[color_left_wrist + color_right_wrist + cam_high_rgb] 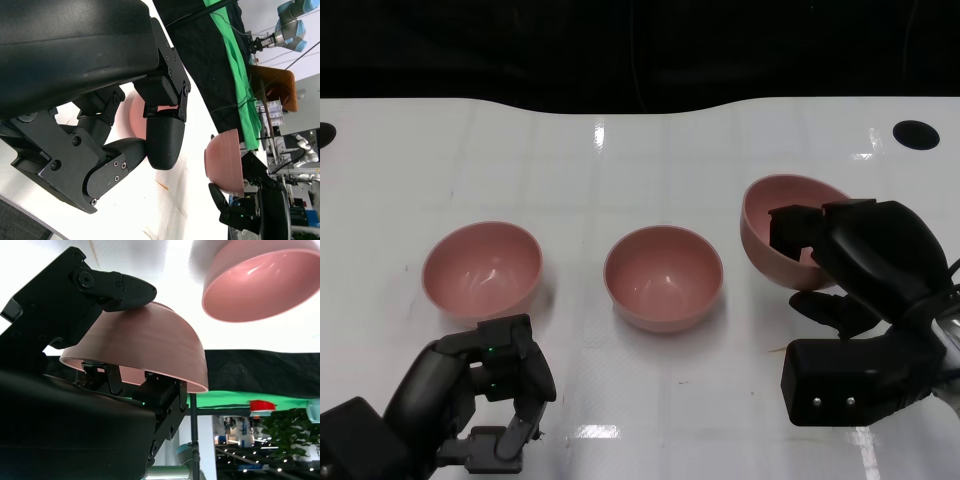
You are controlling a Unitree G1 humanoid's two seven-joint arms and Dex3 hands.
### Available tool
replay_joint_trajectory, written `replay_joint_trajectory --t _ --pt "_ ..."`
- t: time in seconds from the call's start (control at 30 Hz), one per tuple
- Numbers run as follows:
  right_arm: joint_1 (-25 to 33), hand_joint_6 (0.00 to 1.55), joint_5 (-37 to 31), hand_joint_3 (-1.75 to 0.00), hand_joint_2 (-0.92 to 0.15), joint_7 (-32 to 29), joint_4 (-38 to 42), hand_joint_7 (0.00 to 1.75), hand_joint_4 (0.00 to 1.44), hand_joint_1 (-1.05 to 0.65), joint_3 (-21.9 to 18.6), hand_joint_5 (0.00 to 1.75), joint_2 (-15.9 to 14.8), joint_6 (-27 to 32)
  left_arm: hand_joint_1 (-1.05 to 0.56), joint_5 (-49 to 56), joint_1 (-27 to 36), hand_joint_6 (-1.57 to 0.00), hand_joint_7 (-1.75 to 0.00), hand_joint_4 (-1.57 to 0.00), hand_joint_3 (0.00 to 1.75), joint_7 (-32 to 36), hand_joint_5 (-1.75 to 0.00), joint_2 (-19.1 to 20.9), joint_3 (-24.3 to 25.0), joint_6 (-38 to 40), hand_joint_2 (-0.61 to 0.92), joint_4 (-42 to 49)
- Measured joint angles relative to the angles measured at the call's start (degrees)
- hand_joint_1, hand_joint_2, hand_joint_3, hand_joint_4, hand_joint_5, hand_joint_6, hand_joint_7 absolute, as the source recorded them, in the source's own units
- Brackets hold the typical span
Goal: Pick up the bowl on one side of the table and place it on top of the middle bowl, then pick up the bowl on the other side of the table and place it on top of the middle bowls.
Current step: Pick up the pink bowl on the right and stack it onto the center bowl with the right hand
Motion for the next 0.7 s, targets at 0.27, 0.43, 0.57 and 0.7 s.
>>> replay_joint_trajectory --t 0.27,0.43,0.57,0.7 --pt "-3.0 0.78 0.0 -0.96 -0.46 3.4 -0.7 1.48 0.95 -0.2 0.1 1.75 2.0 0.6 -0.22 -0.1 0.3 -0.84 -1.49 -0.86 1.25 0.0 -1.69 0.0 -0.1 2.8 0.43 -1.6" --pt "-4.8 0.77 0.1 -1.11 -0.42 3.9 0.6 1.63 0.99 -0.21 0.4 1.75 3.8 0.3 -0.19 -0.2 0.4 -0.85 -1.49 -0.87 1.26 0.0 -1.7 0.0 0.0 3.4 0.43 -2.0" --pt "-6.4 0.72 0.1 -1.11 -0.41 3.9 3.0 1.7 0.98 -0.23 1.4 1.75 5.2 -0.8 -0.18 -0.5 0.4 -0.86 -1.47 -0.88 1.3 0.0 -1.69 0.0 0.0 3.1 0.42 -2.0" --pt "-8.3 0.8 0.1 -0.98 -0.46 3.4 5.8 1.35 0.96 -0.23 2.2 1.75 6.5 -2.4 -0.2 -0.4 0.4 -0.87 -1.48 -0.88 1.3 0.1 -1.68 0.0 -0.1 3.0 0.42 -2.0"
